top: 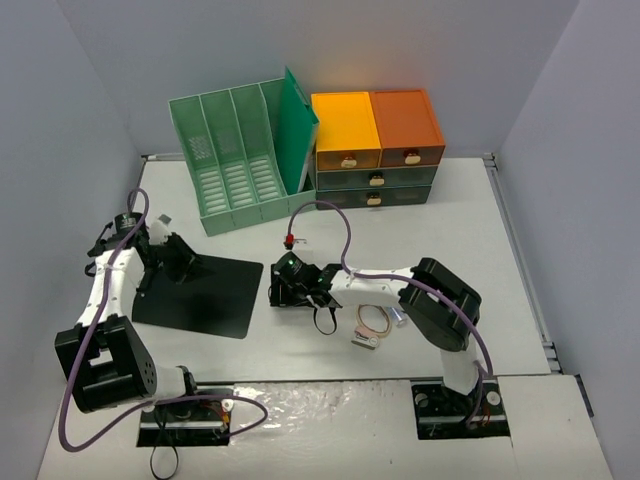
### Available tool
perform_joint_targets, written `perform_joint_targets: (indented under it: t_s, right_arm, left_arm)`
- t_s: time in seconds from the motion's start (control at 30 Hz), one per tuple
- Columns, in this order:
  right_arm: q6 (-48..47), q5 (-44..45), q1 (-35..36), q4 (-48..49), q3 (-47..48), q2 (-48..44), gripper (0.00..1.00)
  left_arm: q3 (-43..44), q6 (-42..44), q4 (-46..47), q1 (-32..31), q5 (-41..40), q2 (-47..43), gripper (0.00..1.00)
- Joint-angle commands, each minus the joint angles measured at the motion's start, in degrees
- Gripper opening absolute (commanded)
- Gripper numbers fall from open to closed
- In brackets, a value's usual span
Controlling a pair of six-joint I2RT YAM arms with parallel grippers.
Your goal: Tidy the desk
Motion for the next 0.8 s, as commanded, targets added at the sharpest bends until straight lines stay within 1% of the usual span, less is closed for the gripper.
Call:
perform_joint_targets:
  t_s: [0.0, 0.1, 0.17, 0.27, 0.33, 0.4, 0.43, 0.47, 0.5, 0.53, 0.57, 0.63, 0.77]
  right_arm:
    - [1.2, -3.7, 1.3, -8.2, -2.2, 4.6, 0.56]
    - [1.0, -3.7, 1.3, -8.4, -2.0, 4.6, 0.56]
    - [1.0, -3.7, 1.3, -8.6, -2.0, 4.6, 0.56]
    - [0.7, -2.6, 1.3, -9.0, -1.8, 3.7, 0.56]
    - [-0.9, -2.2, 1.4, -9.1, -1.1, 1.2, 0.58]
    - [-3.6, -2.2, 1.6, -8.6, 0.3, -1.7, 0.59]
    - [-5.3, -2.3, 1.6, -8.2, 1.1, -3.0, 0.6]
    - [-6.4, -2.3, 1.6, -8.2, 2.8, -3.6, 0.61]
    - [-7.5, -2.5, 1.5, -8.3, 4.2, -4.2, 0.62]
    - [-8.4, -2.9, 1.3, -8.5, 5.1, -4.6, 0.62]
    - [-8.8, -2.9, 1.2, -9.0, 6.6, -4.7, 0.62]
    - [-9.4, -4.7, 1.0, -9.3, 7.3, -5.7, 0.62]
    - [-10.7, -5.5, 1.0, -9.2, 6.3, -8.2, 0.62]
  left_arm:
    - [0.4, 1.9, -1.7, -0.2, -0.3, 0.8, 0.0]
    - [0.6, 2.3, -1.6, -0.1, -1.2, 0.8, 0.0]
    - [1.9, 2.7, -1.9, 0.0, -4.5, 0.0, 0.0]
    - [4.6, 3.0, -2.8, 1.0, -14.5, -1.4, 0.0]
    - [5.6, 2.0, -1.8, 3.0, -19.3, -2.0, 0.04]
    - [6.3, -0.1, -1.6, 4.9, -23.5, -1.9, 0.2]
    - [6.9, -0.4, -1.9, 5.7, -26.1, -1.5, 0.31]
    - [7.7, -0.2, -3.1, 5.9, -28.7, -1.0, 0.48]
    - [8.4, 0.0, -4.2, 6.0, -32.0, -0.3, 0.61]
    - [9.0, 0.2, -4.8, 6.1, -36.3, 0.7, 0.67]
    - [10.1, 0.4, -6.1, 6.1, -38.7, 1.6, 0.74]
    - [11.5, 0.3, -7.9, 6.0, -47.5, 5.1, 0.76]
    - [12.8, 0.0, -7.9, 6.2, -53.9, 10.3, 0.76]
